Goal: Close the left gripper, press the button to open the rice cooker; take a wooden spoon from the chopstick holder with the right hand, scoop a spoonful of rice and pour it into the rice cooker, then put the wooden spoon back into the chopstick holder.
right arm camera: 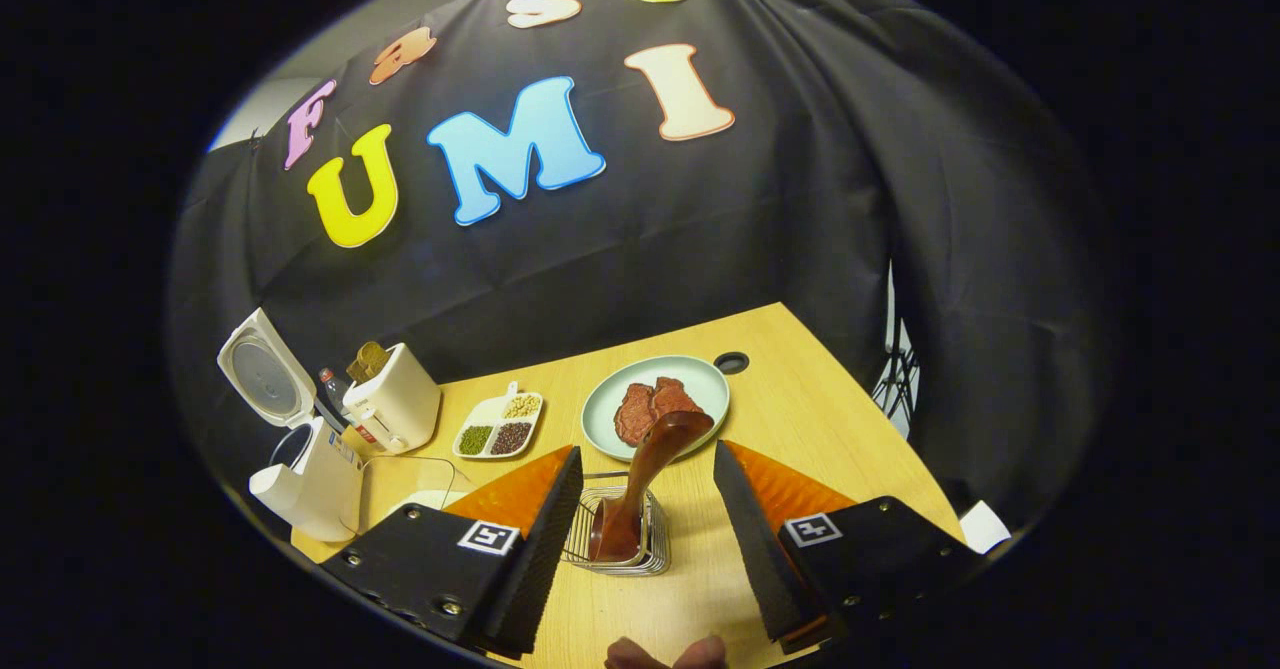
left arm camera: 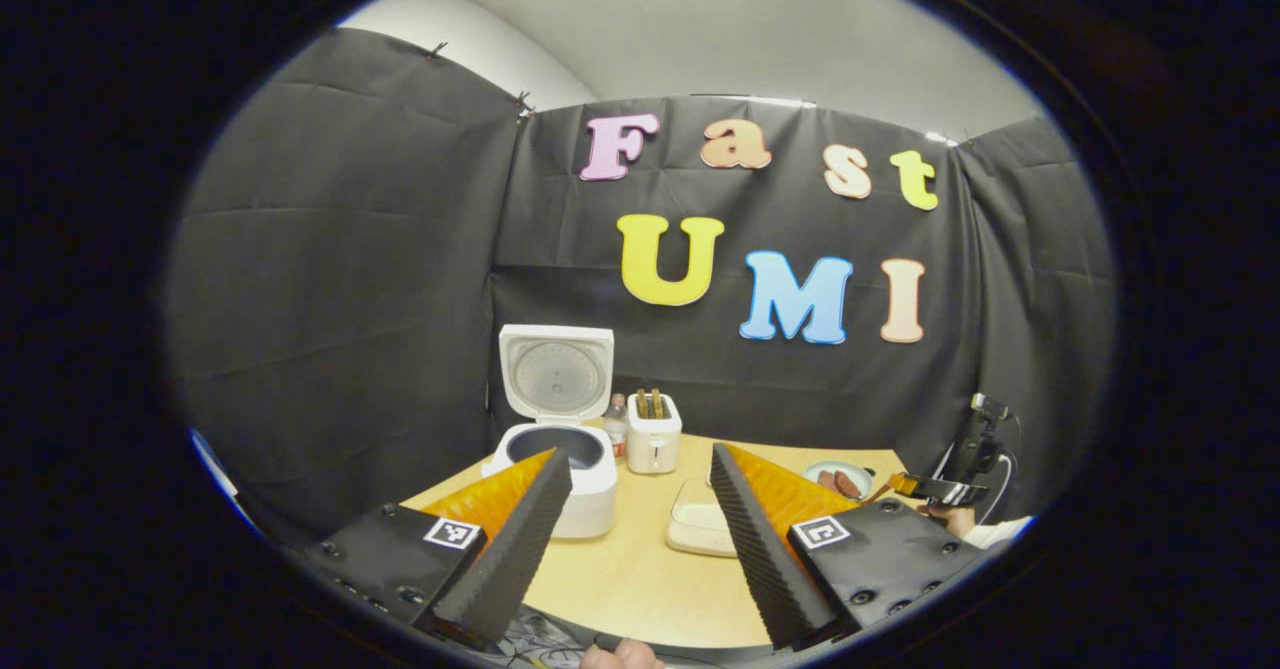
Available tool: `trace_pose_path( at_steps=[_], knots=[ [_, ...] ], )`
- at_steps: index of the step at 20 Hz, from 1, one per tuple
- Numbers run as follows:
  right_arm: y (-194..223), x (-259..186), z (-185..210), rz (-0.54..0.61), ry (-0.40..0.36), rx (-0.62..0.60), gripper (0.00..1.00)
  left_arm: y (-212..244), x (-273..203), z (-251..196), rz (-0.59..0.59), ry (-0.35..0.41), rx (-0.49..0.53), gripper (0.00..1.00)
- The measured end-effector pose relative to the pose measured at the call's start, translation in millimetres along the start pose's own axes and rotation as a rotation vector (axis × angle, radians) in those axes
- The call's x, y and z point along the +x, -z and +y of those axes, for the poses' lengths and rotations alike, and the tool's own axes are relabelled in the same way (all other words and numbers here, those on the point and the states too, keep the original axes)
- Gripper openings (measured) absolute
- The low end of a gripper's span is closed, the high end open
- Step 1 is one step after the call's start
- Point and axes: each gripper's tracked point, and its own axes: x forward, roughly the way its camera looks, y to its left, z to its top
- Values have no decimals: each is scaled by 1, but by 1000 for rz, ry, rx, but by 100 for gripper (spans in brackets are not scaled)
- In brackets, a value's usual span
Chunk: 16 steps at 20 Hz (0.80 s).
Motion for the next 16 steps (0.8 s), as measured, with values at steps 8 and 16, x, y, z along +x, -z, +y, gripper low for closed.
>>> trace_pose_path(
  at_steps=[8, 16],
  knots=[
    [-49, -117, 55, -97, -80, -19, 82, -40, 66, 37, -97, 51, -35, 94],
    [-16, -199, 125, -80, -8, -5, 82, -76, 186, 109, -166, 130, -113, 94]
  ],
)
